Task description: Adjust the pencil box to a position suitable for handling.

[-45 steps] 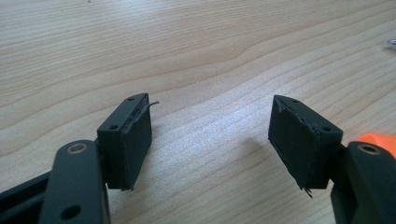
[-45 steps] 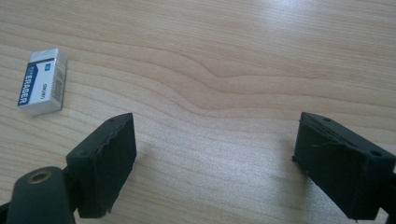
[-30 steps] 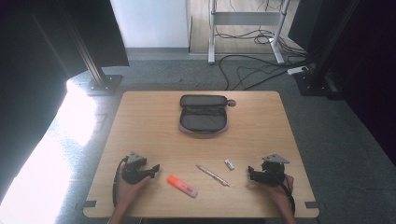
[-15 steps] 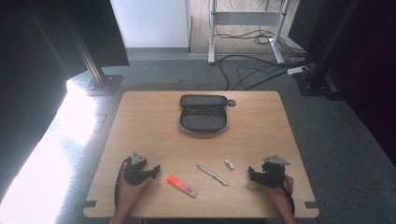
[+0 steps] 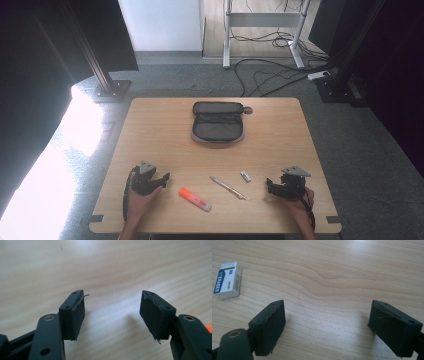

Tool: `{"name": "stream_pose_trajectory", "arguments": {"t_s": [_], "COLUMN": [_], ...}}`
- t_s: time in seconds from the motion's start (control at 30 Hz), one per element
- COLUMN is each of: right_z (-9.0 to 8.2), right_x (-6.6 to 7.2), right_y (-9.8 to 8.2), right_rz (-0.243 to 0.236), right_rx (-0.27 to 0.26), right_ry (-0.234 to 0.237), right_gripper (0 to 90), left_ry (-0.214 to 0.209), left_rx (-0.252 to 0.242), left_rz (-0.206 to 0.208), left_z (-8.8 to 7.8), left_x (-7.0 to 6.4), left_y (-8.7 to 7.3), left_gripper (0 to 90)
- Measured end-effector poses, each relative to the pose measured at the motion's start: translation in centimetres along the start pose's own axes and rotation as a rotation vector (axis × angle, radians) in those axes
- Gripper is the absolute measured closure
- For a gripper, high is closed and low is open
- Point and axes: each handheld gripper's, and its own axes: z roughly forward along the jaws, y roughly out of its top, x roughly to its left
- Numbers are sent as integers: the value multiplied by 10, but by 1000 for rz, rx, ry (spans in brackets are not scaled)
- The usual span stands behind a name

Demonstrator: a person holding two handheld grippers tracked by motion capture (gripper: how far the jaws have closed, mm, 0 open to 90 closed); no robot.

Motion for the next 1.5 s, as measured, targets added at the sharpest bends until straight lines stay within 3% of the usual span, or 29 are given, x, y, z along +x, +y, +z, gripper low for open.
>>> {"name": "stream_pose_trajectory", "arguments": {"t_s": [0.07, 0.13, 0.33, 0.6, 0.8, 0.97, 1.23, 1.5], "right_z": [-1, -1, 0, 0, 0, 0, 1, 1], "right_x": [1, 1, 1, 1, 2, 2, 2, 2], "right_y": [0, 0, 0, 0, 0, 0, 1, 1], "right_rz": [-5, -4, -7, -10, -10, -10, -10, -9], "right_rx": [-4, -4, -3, -4, -5, -6, -6, -6], "right_ry": [4, 7, 11, 13, 10, 8, 8, 11], "right_gripper": [156, 155, 155, 157, 160, 161, 164, 164], "left_ry": [-2, -3, -55, -65, -66, -75, -85, -98], "left_rx": [-18, -27, -36, -64, -80, -95, -77, -69], "left_rz": [19, 17, 16, -26, -27, -52, -66, -66], "left_z": [-6, -7, -8, -6, -1, 10, 33, 46], "left_x": [-2, -3, -2, 7, 8, 8, 7, 10], "left_y": [15, 19, 40, 55, 62, 71, 89, 97], "left_gripper": [370, 366, 327, 341, 345, 346, 343, 342]}}
